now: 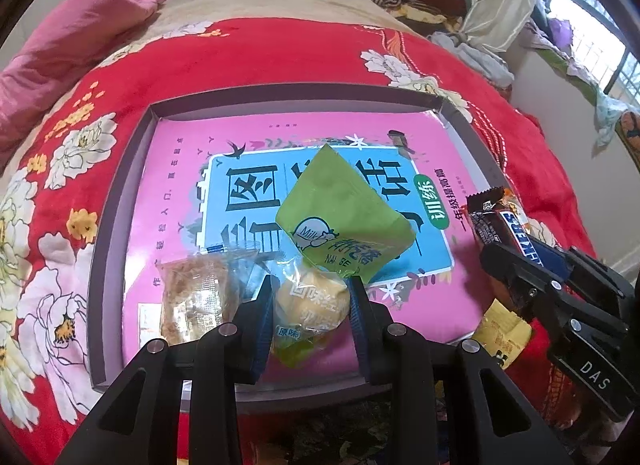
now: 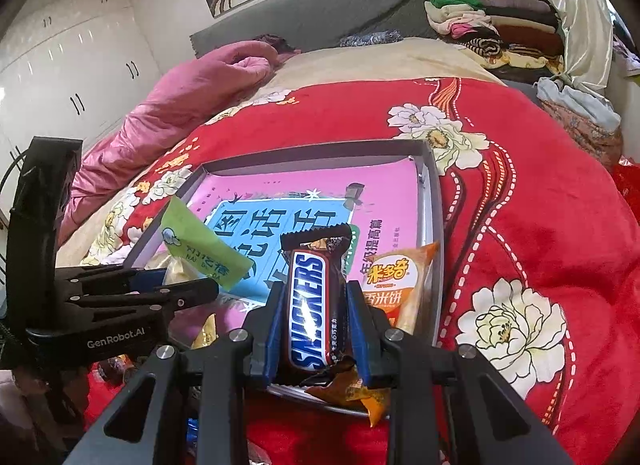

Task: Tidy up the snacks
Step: 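Lower the Snickers bar into the tray and open the right tool while the left tool lowers the bread bag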

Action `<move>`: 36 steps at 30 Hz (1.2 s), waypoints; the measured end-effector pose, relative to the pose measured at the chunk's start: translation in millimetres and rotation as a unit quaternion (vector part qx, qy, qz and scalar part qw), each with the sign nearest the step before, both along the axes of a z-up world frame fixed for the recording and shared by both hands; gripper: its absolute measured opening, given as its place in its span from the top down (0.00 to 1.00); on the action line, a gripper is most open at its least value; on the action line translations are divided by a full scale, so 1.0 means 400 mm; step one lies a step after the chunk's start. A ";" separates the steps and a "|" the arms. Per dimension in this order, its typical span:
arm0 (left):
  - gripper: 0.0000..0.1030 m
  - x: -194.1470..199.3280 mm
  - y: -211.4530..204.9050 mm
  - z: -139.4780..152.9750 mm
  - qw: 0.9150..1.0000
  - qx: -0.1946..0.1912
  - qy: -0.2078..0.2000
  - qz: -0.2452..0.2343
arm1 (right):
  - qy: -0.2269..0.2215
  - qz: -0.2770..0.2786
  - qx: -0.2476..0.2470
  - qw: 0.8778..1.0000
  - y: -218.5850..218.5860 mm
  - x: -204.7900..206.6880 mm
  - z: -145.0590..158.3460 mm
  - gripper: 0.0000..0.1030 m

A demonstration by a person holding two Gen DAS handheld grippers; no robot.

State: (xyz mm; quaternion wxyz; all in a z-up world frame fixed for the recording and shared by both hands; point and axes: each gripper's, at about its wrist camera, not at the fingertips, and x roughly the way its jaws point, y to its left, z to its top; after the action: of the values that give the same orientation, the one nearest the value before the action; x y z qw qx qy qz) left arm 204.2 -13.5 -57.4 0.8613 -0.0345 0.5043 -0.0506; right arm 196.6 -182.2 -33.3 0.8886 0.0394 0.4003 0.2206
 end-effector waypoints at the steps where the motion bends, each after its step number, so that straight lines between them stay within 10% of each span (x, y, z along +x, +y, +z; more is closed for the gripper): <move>1: 0.66 0.001 0.001 0.000 1.000 -0.002 0.001 0.001 | -0.001 0.000 0.001 1.000 -0.001 0.000 -0.001 0.71; 36: 0.61 -0.005 0.000 -0.003 1.000 -0.015 0.006 -0.007 | 0.011 0.005 0.036 0.999 -0.062 -0.021 0.035 0.70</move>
State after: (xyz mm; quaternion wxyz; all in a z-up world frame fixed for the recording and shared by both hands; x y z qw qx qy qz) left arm 202.1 -13.6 -58.7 0.8571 -0.0437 0.5093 -0.0638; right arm 188.2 -207.0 -19.4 0.8809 0.0722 0.4022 0.2388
